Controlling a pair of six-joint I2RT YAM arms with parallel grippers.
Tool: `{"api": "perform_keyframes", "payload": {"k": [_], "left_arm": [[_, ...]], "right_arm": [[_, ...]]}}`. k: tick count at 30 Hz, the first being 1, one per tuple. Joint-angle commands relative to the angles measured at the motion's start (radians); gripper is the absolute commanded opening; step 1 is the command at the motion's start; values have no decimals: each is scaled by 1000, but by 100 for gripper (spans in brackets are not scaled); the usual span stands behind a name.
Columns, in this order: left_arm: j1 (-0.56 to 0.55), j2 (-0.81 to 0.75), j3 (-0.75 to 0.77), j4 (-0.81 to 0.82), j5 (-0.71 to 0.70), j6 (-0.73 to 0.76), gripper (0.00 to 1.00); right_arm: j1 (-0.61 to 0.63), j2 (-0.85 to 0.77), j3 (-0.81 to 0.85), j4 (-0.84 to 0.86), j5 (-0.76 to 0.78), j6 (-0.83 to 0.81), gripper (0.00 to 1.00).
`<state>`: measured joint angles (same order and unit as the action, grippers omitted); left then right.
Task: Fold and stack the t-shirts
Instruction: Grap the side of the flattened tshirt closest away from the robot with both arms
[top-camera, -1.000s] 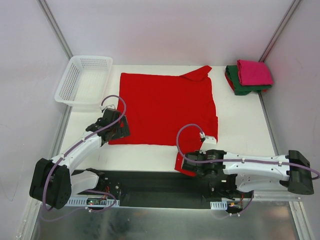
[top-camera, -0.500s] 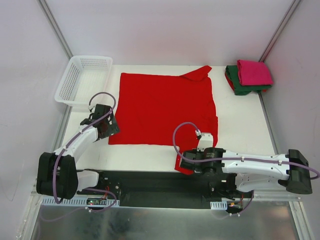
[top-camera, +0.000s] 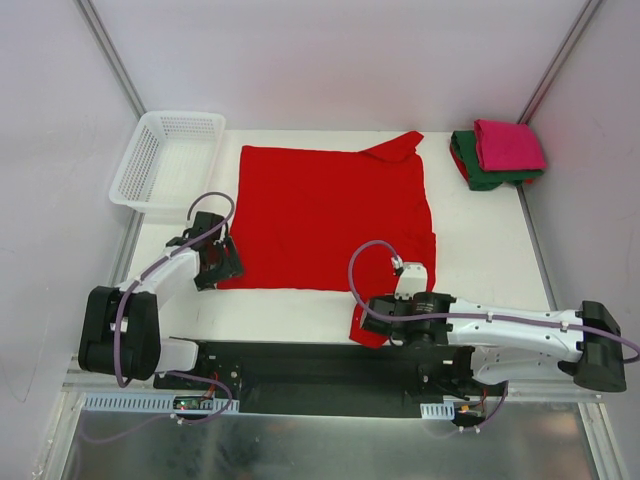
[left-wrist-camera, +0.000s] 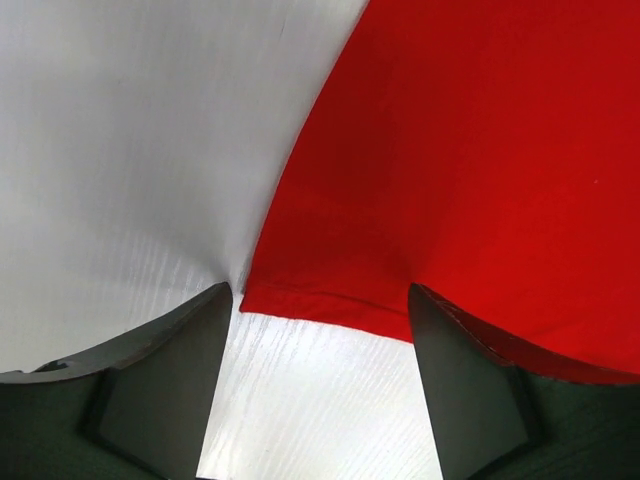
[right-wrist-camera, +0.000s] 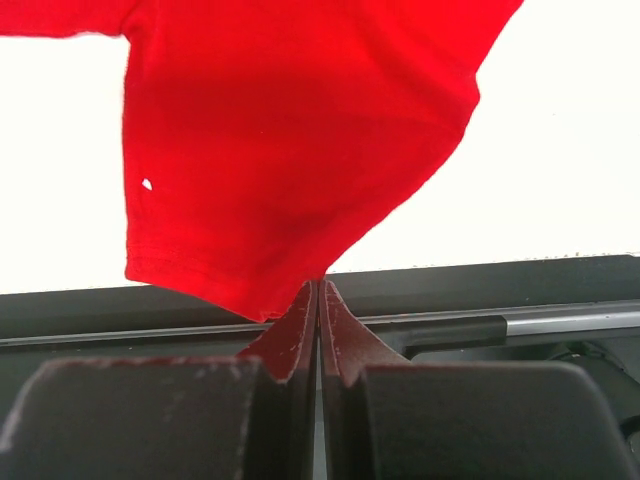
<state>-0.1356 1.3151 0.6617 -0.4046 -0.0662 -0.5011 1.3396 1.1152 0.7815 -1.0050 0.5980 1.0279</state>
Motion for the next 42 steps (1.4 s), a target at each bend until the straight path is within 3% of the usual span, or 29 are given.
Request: {"api": "perform_keyframes", "payload": {"k": [1, 7, 13, 22, 32, 42], "left_arm": [[13, 16, 2, 1, -1, -13, 70], [37, 70, 18, 3, 31, -14, 52], [39, 99, 22, 15, 42, -17, 23], [41, 102, 24, 18, 51, -13, 0], [41, 43, 47, 15, 89, 21, 0], [41, 76, 160, 6, 114, 47, 0]], "right_arm": [[-16, -40, 9, -6, 16, -11, 1], [-34, -55, 10, -6, 11, -34, 1], [-42, -58, 4, -3, 5, -34, 1], [-43, -45, -2, 3, -4, -34, 1], [-66, -80, 59, -67, 81, -51, 1], [-255, -149, 143, -110, 163, -212, 1]]}}
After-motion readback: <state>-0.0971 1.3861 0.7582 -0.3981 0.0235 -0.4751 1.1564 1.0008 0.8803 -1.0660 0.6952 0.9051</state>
